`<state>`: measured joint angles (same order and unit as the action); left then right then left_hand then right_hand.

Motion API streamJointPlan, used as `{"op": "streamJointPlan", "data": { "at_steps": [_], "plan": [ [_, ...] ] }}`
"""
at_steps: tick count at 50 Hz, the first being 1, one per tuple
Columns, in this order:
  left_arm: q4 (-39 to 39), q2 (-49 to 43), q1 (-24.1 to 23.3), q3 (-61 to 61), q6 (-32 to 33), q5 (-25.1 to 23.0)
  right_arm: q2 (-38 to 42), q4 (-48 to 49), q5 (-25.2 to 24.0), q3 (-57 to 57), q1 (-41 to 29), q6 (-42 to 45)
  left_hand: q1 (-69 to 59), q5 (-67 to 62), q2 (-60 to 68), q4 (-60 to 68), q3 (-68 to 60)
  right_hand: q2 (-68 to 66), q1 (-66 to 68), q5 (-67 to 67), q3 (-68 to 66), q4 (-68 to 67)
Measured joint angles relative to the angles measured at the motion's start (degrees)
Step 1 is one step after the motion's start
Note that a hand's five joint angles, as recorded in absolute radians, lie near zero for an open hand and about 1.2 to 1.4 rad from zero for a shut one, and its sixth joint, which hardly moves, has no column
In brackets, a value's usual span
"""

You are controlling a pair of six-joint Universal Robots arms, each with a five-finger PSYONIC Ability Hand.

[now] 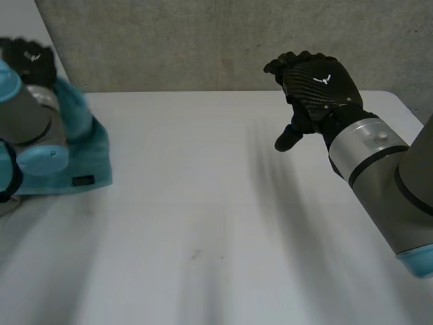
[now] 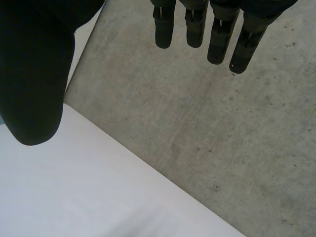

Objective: Fold the laundry.

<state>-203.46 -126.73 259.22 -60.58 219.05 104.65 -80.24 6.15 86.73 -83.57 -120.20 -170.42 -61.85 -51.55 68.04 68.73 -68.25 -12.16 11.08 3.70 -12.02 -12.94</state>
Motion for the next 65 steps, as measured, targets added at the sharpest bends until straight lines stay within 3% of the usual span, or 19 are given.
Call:
{"op": "streamJointPlan", "data": {
  "at_steps": [3,7,16,17,19,20,21,22,23,25,30,40,43,44,45,48,53,59,65],
  "plan": [
    [0.6,3.5,-3.3,-1.9,-4.5,-0.6,0.0,0.0,0.0,0.1,0.1,0.0,0.0,0.0,0.1,0.0,-0.1,0.0,0.0,0.0,0.0,0.0],
    [3.1,9.5,-12.4,-6.1,-12.9,-3.2,-0.4,-0.1,0.1,0.5,1.1,0.0,0.0,0.0,0.2,0.0,-0.1,0.0,0.0,0.0,0.0,0.0],
    [7.9,11.8,-29.3,-13.0,-21.9,-7.6,-2.2,-1.0,0.2,1.2,4.7,0.0,0.0,0.0,0.0,-0.1,-0.1,0.0,0.0,0.0,0.0,0.0],
    [7.9,11.8,-29.3,-13.0,-21.9,-7.6,-2.2,-1.0,0.2,1.2,4.7,0.0,0.0,0.0,0.0,-0.1,-0.1,0.0,0.0,0.0,0.0,0.0],
    [9.3,10.8,-34.0,-14.4,-23.8,-8.5,-2.5,-1.3,0.2,1.5,5.8,0.0,8.0,6.5,-12.5,-12.1,11.5,0.0,0.0,0.0,0.0,0.0],
    [9.8,10.4,-35.0,-14.6,-24.1,-8.7,-2.6,-1.3,0.2,1.5,6.1,0.0,23.7,20.1,-25.4,-26.0,24.8,0.0,0.0,0.0,0.0,0.0],
    [10.3,9.8,-35.8,-14.7,-24.3,-8.8,-2.6,-1.4,0.2,1.6,6.2,0.0,23.7,20.1,-25.4,-26.0,24.8,0.0,0.0,0.0,0.0,0.0],
    [10.7,9.4,-36.3,-14.7,-24.3,-8.8,-2.6,-1.5,0.2,1.7,6.5,0.0,41.0,35.6,-40.9,-41.5,40.0,0.0,0.0,0.0,0.0,0.0],
    [11.6,8.6,-37.1,-14.6,-24.1,-8.8,-2.7,-1.7,0.2,1.8,6.7,0.0,47.6,42.8,-49.5,-49.5,48.0,0.0,0.0,0.0,0.0,0.0],
    [12.8,7.7,-37.6,-14.2,-23.5,-8.6,-2.7,-2.2,0.1,2.0,6.9,0.1,51.0,48.7,-55.5,-56.4,55.3,0.0,0.0,0.0,0.0,0.0],
    [16.1,6.7,-36.8,-12.8,-21.2,-7.1,-2.6,-4.2,-0.1,2.8,6.8,0.7,51.0,48.9,-56.5,-57.3,56.2,0.0,0.0,0.0,0.0,0.0],
    [20.7,14.0,-29.8,-16.7,-20.1,-1.8,-0.7,-11.6,-4.3,4.3,5.9,9.8,51.0,48.9,-56.5,-57.3,56.2,0.0,0.0,0.0,0.0,0.0],
    [21.1,20.7,-27.2,-25.1,-21.4,-1.3,1.1,-14.6,-8.0,3.2,5.6,19.4,50.1,48.7,-55.9,-56.7,56.0,0.0,0.0,0.0,0.0,0.0],
    [21.1,20.7,-27.2,-25.1,-21.4,-1.3,1.1,-14.6,-8.0,3.2,5.6,19.4,50.1,48.7,-55.9,-56.7,56.0,0.0,0.0,0.0,0.0,0.0],
    [21.2,23.9,-25.9,-30.0,-22.0,-1.5,2.1,-16.1,-10.4,1.8,4.9,26.5,48.8,48.6,-55.1,-56.0,55.5,0.0,0.0,0.0,0.0,0.0],
    [21.2,28.0,-24.1,-37.2,-22.6,-2.0,3.0,-17.0,-12.9,-0.2,3.4,34.6,46.1,46.0,-52.6,-53.2,53.0,0.0,0.0,0.0,0.0,0.0],
    [21.2,32.7,-21.9,-46.7,-22.7,-3.6,6.4,-17.1,-15.0,-2.3,1.4,43.8,45.7,45.1,-51.9,-52.4,52.3,0.0,0.0,0.0,0.0,0.0],
    [21.4,35.6,-19.3,-54.1,-22.3,-6.2,11.8,-15.4,-14.5,-1.1,0.8,46.6,45.7,45.1,-51.9,-52.4,52.3,-1.3,0.9,0.8,-1.4,-0.8],
    [21.3,36.3,-14.9,-59.1,-21.6,-8.3,16.6,-11.8,-13.6,1.6,0.8,46.7,45.7,45.1,-51.9,-52.4,52.3,-12.1,10.1,10.1,-12.7,-11.7]
  ]
}}
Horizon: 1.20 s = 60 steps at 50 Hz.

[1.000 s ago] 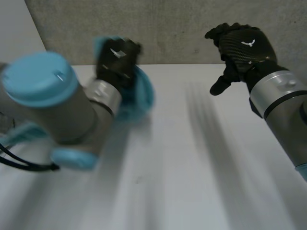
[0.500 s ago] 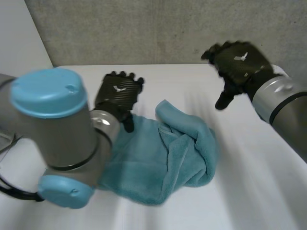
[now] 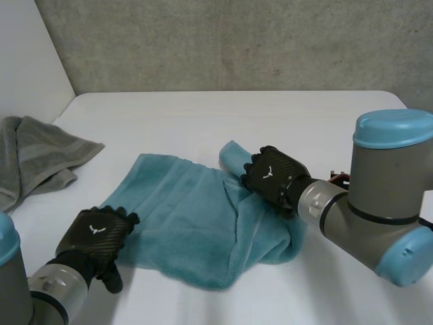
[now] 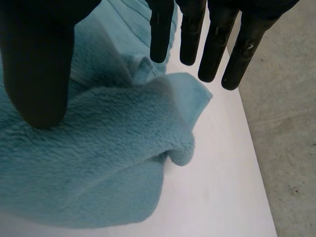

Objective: Fold the laundry.

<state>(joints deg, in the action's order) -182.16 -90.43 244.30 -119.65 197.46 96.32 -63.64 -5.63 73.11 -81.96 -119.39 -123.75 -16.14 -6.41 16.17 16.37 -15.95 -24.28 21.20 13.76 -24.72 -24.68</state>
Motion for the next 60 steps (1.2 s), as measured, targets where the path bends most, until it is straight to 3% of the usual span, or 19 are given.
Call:
{"op": "streamJointPlan", "data": {
  "at_steps": [3,4,7,9,13,24,27,29,31,33,40,44,48,56,57,58,59,60],
  "plan": [
    [-0.6,-0.2,2.6,-1.4,0.9,-1.2,1.9,0.8,0.2,1.3,0.1,-0.1,0.0,0.0,0.0,0.0,0.0,0.0,0.0,0.0,0.0,0.0],
    [-1.3,-0.3,4.5,-2.2,1.8,-2.2,3.3,1.1,0.3,2.3,0.2,-0.1,0.0,0.0,0.0,0.0,0.0,-19.7,16.7,18.4,-19.1,-19.1],
    [-2.9,-0.6,7.4,-3.2,3.3,-4.0,5.0,1.2,0.6,3.8,0.4,-0.3,0.0,0.0,0.0,0.0,0.0,-37.1,30.3,35.0,-36.3,-35.9],
    [-4.1,-0.8,9.1,-3.6,4.1,-5.1,5.6,1.2,0.9,4.5,0.4,-0.5,0.0,0.0,0.1,0.0,0.0,-42.2,33.7,40.6,-41.0,-41.7],
    [-7.5,-1.9,11.4,-4.0,5.5,-6.9,6.7,1.0,3.1,5.7,0.9,-2.5,-0.3,-0.9,1.0,0.9,-1.2,-42.8,33.9,41.4,-42.0,-43.1],
    [-14.0,-10.7,11.6,-1.4,9.5,-7.2,6.2,0.9,6.8,5.5,3.1,-12.2,-6.8,-6.6,6.5,6.5,-6.8,-42.8,33.9,41.4,-42.0,-43.1],
    [-14.8,-14.0,11.5,0.2,10.9,-7.1,5.8,0.9,7.0,5.0,3.5,-13.6,-16.4,-14.9,15.7,15.0,-15.3,-42.8,33.9,41.5,-42.0,-43.1],
    [-15.1,-15.8,11.5,1.4,11.4,-7.0,5.5,0.9,7.0,4.7,3.6,-14.0,-35.3,-31.6,32.4,32.1,-32.4,-42.8,33.9,41.5,-42.0,-43.1],
    [-15.1,-16.4,11.6,2.0,11.5,-6.9,5.4,0.9,7.0,4.6,3.7,-14.1,-35.3,-31.6,32.4,32.1,-32.4,-42.8,33.9,41.5,-42.0,-43.1],
    [-15.2,-17.3,11.6,3.7,11.7,-6.6,5.2,0.9,7.0,4.1,3.8,-14.1,-48.6,-48.5,50.2,49.9,-49.8,-42.8,33.9,41.5,-42.0,-43.1],
    [-15.1,-13.0,11.0,7.1,11.0,-5.1,3.1,0.6,7.6,3.5,4.4,-14.0,-48.6,-49.1,52.1,52.1,-51.8,-42.8,33.9,41.5,-42.0,-43.1],
    [-15.0,-5.7,9.5,9.5,9.3,-4.4,-1.4,-0.8,8.9,3.0,6.0,-13.8,-48.6,-49.1,52.1,52.1,-51.8,-42.8,33.9,41.5,-42.0,-43.1],
    [-14.8,-1.1,8.4,11.5,7.7,-4.2,-5.4,-5.6,9.2,1.2,7.2,-12.6,-48.6,-49.1,52.1,52.1,-51.8,-42.8,33.9,42.1,-42.8,-43.1],
    [-14.4,1.6,6.9,15.1,6.1,-4.1,-8.9,-28.8,7.2,-6.1,10.4,0.3,-48.6,-49.1,52.3,52.1,-52.1,-42.8,33.9,42.8,-42.8,-43.0],
    [-14.4,1.4,6.7,15.4,6.1,-4.1,-9.0,-29.8,6.9,-6.4,11.2,1.2,-48.6,-49.1,52.3,52.1,-52.1,-9.0,5.0,11.7,-10.5,-10.8],
    [-14.3,1.1,6.5,15.8,6.1,-4.1,-9.1,-30.0,6.8,-6.4,11.8,1.4,-48.6,-49.1,52.3,52.1,-52.1,-9.0,5.0,11.7,-10.5,-10.8],
    [-14.3,0.9,6.2,16.1,6.1,-4.1,-9.1,-29.6,6.7,-6.1,12.4,1.0,-48.6,-49.1,52.3,52.2,-52.1,2.1,-2.8,-0.4,1.4,1.2],
    [-14.3,0.8,6.0,16.3,6.1,-4.1,-9.1,-28.7,6.6,-5.6,12.9,0.1,-48.6,-49.1,52.3,52.3,-52.1,4.9,-5.4,-4.4,5.4,5.2]
  ]
}}
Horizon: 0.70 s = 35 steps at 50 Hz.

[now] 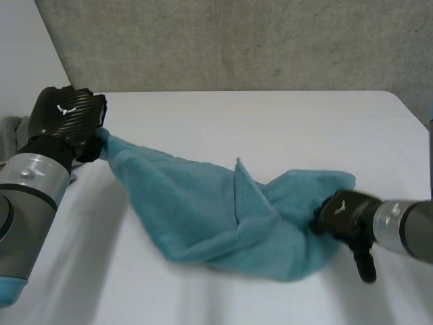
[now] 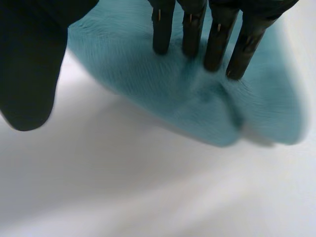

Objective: Fold the laundry.

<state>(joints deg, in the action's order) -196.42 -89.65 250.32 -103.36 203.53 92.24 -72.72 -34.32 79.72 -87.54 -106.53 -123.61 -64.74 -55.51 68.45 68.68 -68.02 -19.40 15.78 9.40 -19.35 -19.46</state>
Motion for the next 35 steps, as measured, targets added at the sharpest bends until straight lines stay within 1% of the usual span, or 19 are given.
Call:
{"op": "streamJointPlan", "data": {
  "at_steps": [1,2,5,7,9,12,16,24,29,30,32,35],
  "plan": [
    [0.1,-0.2,-0.4,0.4,0.0,0.0,0.0,1.4,0.0,0.9,0.5,-1.5,0.0,0.0,0.0,0.0,0.0,4.8,-3.4,-4.8,5.5,5.2],
    [0.3,-0.4,-0.8,0.8,0.0,0.0,0.0,3.0,-0.1,1.9,0.9,-3.5,0.0,0.0,0.0,0.0,0.0,6.2,-4.1,-5.6,6.8,6.0],
    [0.9,-0.6,-2.1,2.0,0.1,0.1,0.1,7.5,-0.5,5.5,1.6,-10.9,0.0,0.0,0.0,0.0,0.0,6.3,-4.1,-5.6,6.8,6.0],
    [1.4,-0.6,-2.8,2.7,0.1,0.1,0.2,8.9,-0.8,7.0,1.7,-14.1,0.0,0.0,0.0,0.0,0.0,6.3,-4.1,-5.6,6.8,6.0],
    [2.3,-0.4,-3.8,3.9,0.1,0.2,0.2,10.6,-1.5,9.6,1.6,-19.3,0.0,0.0,0.0,0.0,0.0,6.3,-4.1,-5.6,6.8,6.0],
    [3.2,-0.2,-4.7,5.2,0.1,0.5,0.5,11.4,-2.3,12.2,1.4,-23.1,0.0,0.0,0.0,0.0,0.0,6.3,-4.1,-5.6,6.8,6.0],
    [4.4,0.0,-5.5,7.1,0.1,0.9,2.2,11.4,-3.2,15.2,1.1,-25.2,0.0,0.0,0.0,0.0,0.0,6.3,-4.1,-5.6,6.8,6.0],
    [6.6,0.0,-6.3,10.6,0.1,1.4,7.9,11.1,-5.3,19.3,-2.4,-24.8,0.0,0.0,0.0,0.0,0.0,6.3,-4.1,-5.6,6.8,6.0],
    [7.5,-0.1,-6.7,12.2,0.1,1.6,9.1,13.2,-10.1,17.5,-5.3,-22.1,0.0,0.0,0.0,0.0,0.0,6.3,-4.1,-5.6,6.8,6.0],
    [7.6,-0.2,-6.8,12.5,0.1,1.7,9.0,14.3,-12.2,15.8,-6.0,-20.1,0.0,0.0,0.0,0.0,0.0,6.3,-4.1,-5.6,6.8,6.0],
    [7.7,-0.4,-7.0,12.8,0.0,1.8,8.7,16.2,-14.9,13.1,-6.8,-16.6,0.0,0.0,0.0,0.0,0.0,6.2,-4.0,-5.6,6.6,6.0],
    [7.7,-0.4,-7.1,12.9,0.0,1.8,8.6,17.3,-16.1,11.5,-7.3,-14.1,0.0,0.0,0.0,0.0,0.0,6.1,-4.0,-5.6,6.6,5.9]
  ]
}}
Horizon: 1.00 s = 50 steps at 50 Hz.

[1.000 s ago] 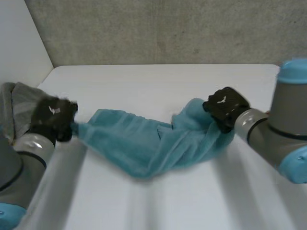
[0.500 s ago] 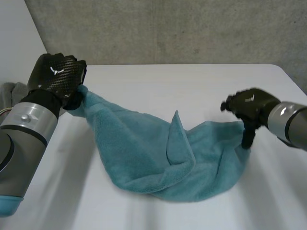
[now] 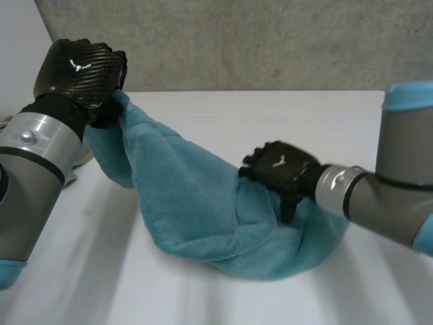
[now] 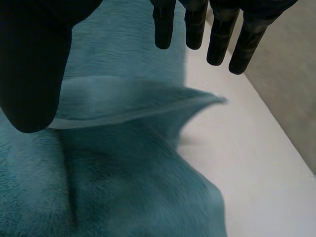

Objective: Fold the laundry.

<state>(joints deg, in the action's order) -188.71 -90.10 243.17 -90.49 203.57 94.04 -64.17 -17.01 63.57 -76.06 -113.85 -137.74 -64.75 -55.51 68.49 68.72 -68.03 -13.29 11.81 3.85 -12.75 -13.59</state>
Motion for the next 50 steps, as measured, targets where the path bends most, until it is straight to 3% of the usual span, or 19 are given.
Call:
{"op": "streamJointPlan", "data": {
  "at_steps": [5,10,14,16,18,20,30,32,35,46,50],
  "plan": [
    [0.0,-0.4,-0.2,-0.1,0.0,0.0,0.5,5.0,-1.9,-5.1,-2.3,10.2,0.0,0.0,0.0,0.0,0.0,-4.0,2.7,3.5,-4.5,-3.4],
    [-0.1,-0.6,-0.3,-0.2,0.0,0.3,3.2,9.5,-0.5,-5.7,-3.2,13.6,0.0,0.0,0.0,0.0,0.0,-10.3,9.0,9.4,-11.2,-10.3],
    [-0.1,-0.7,-0.3,-0.3,0.0,0.5,5.4,15.7,1.5,-5.1,-3.5,14.4,0.0,0.0,0.0,0.0,0.0,-33.3,27.8,30.5,-33.6,-32.1],
    [0.0,-0.7,-0.2,-0.3,0.0,0.6,5.6,16.6,1.7,-5.0,-3.5,14.4,0.0,0.0,0.0,0.0,0.0,-33.3,27.8,30.5,-33.6,-32.1],
    [0.0,-0.7,-0.2,-0.3,0.0,0.7,6.3,19.5,2.2,-4.4,-3.5,14.3,0.0,0.0,0.0,0.0,0.0,-50.6,42.7,48.8,-51.0,-50.3],
    [0.1,-0.7,-0.1,-0.3,0.0,0.7,6.7,20.4,2.3,-3.9,-3.4,14.1,0.0,0.0,0.0,0.0,0.0,-53.8,44.8,52.3,-54.3,-53.6],
    [0.1,-0.2,0.2,0.2,-0.1,0.7,7.2,15.8,2.4,0.0,-2.8,13.1,0.0,0.0,0.0,0.0,0.0,-53.9,44.7,52.9,-54.8,-54.2],
    [0.1,-0.1,0.1,0.2,-0.1,0.8,7.0,12.0,1.8,1.0,-2.6,12.9,0.0,0.0,0.0,0.0,0.0,-34.6,29.4,35.8,-35.4,-35.4],
    [0.2,-0.1,0.1,0.1,-0.2,0.8,6.7,9.4,0.4,1.2,-2.4,13.1,0.0,0.0,0.0,0.0,0.0,-26.1,22.4,26.0,-26.6,-25.8],
    [0.6,-0.5,0.2,-0.7,-2.0,0.8,4.8,13.0,-5.7,-1.3,-0.9,14.7,0.0,0.0,0.0,0.0,0.0,-25.9,21.5,24.6,-25.5,-24.5],
    [0.7,-0.7,0.4,-0.8,-2.3,0.7,4.0,14.7,-6.3,-1.5,-0.7,14.9,0.0,0.0,0.0,0.0,0.0,-19.0,16.0,18.5,-19.4,-18.4]
  ]
}}
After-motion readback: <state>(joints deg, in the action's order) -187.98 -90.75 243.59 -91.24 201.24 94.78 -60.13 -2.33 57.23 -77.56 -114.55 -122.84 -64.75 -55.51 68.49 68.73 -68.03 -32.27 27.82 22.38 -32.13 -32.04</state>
